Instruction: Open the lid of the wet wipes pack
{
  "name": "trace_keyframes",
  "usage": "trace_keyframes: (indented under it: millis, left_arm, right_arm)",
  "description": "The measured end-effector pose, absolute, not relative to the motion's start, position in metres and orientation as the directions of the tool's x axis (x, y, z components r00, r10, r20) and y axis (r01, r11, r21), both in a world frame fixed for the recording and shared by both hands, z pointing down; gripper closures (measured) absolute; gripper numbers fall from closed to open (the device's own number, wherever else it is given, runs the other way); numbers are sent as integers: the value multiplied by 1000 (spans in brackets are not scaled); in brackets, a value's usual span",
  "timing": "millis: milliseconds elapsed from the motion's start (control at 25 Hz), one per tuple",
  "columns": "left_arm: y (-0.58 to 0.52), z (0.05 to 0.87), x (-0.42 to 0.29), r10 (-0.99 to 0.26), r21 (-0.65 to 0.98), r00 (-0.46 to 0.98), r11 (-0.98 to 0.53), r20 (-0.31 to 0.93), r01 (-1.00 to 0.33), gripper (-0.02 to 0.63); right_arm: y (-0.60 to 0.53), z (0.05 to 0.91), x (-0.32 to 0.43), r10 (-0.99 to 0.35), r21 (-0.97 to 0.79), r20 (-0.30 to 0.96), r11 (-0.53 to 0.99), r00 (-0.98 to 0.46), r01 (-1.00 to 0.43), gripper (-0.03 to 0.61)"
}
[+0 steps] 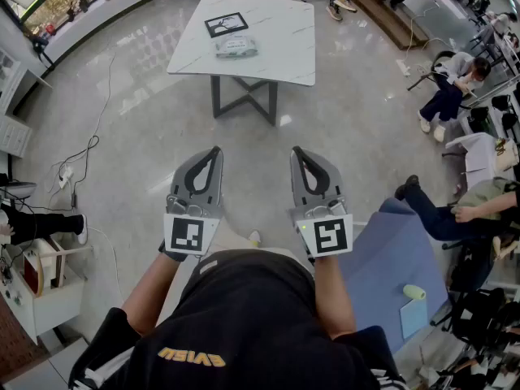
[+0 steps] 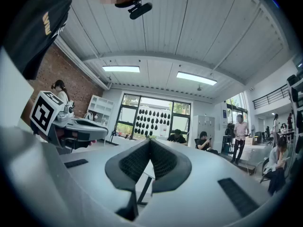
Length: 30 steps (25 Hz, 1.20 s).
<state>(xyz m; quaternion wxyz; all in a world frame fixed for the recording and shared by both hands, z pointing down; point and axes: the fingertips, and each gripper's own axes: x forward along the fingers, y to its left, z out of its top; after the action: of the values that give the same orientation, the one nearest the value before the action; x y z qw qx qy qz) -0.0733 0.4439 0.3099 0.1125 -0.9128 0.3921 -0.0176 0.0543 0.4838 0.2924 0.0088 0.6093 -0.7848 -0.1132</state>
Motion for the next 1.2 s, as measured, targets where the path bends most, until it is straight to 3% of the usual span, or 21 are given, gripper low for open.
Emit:
trace_keyframes:
  millis: [560,800,1040,1200]
  left_arm:
    - [439,309,-60,-734,-211,678,-659,-25,-721,597]
    - [441,301,-54,-742,-192,669,-650,-44,-735,595]
    - [436,304,-55,-766,-152,643,-633,-15,-759,592]
    - [429,305,-54,-770,-154,638,-631,5,-760,464]
  right_arm:
    - [490,301,95,-977,132,-108,171,-186,-976,577]
    - [489,303,102,-977,144,-108,167,-184,-975,531]
    - [486,307,109,-979,144,-93,167,-182,-975,432]
    - [480,308,113,-981,138,-90,161,-175,-977,378]
